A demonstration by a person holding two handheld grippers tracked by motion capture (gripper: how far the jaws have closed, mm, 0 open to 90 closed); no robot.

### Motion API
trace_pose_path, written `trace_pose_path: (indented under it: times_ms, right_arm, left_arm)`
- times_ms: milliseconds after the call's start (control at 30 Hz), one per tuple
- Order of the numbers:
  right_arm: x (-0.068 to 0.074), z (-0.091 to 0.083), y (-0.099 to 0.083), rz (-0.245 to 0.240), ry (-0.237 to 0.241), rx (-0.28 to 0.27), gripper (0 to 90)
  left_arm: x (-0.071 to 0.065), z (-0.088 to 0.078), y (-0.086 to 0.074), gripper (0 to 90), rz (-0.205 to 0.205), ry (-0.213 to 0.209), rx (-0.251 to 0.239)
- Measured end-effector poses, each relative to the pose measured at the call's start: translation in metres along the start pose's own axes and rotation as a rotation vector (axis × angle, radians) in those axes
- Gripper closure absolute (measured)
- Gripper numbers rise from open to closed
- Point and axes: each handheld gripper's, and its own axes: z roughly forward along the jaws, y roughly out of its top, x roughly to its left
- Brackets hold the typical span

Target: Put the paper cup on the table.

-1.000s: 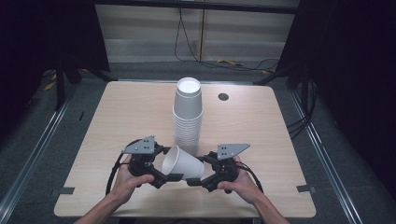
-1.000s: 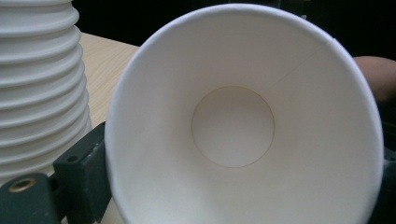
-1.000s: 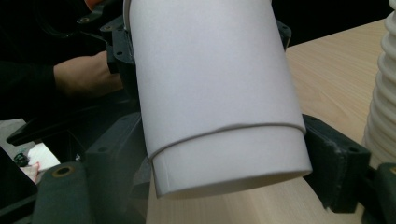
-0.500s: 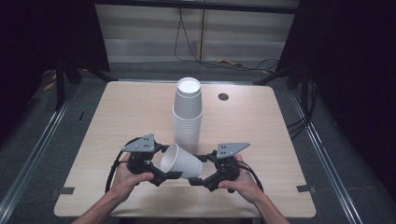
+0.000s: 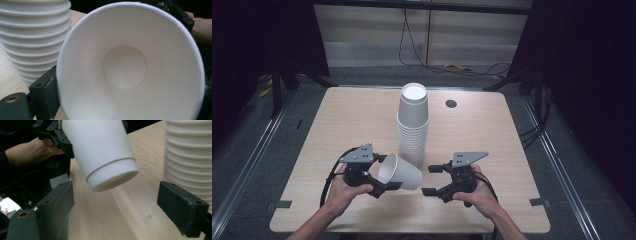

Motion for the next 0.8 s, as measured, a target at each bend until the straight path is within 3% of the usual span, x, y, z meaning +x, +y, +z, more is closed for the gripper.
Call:
trace_pose_path:
  times_ms: [267,433,800]
  right_arm:
    - [-0.006,-0.013,-0.002,0.003,-0.072,-0.045,13.9]
    - [-0.013,-0.02,-0.006,0.014,-0.131,-0.054,14.0]
    - [-0.019,-0.028,-0.01,0.021,-0.272,-0.057,13.9]
  left_arm:
    - [0.007,-0.01,0.001,8.6,-0.034,0.032,0.047]
    - [0.015,-0.018,-0.001,8.6,-0.057,0.045,0.042]
    - [0.025,-0.036,-0.004,8.6,-0.099,0.161,0.016]
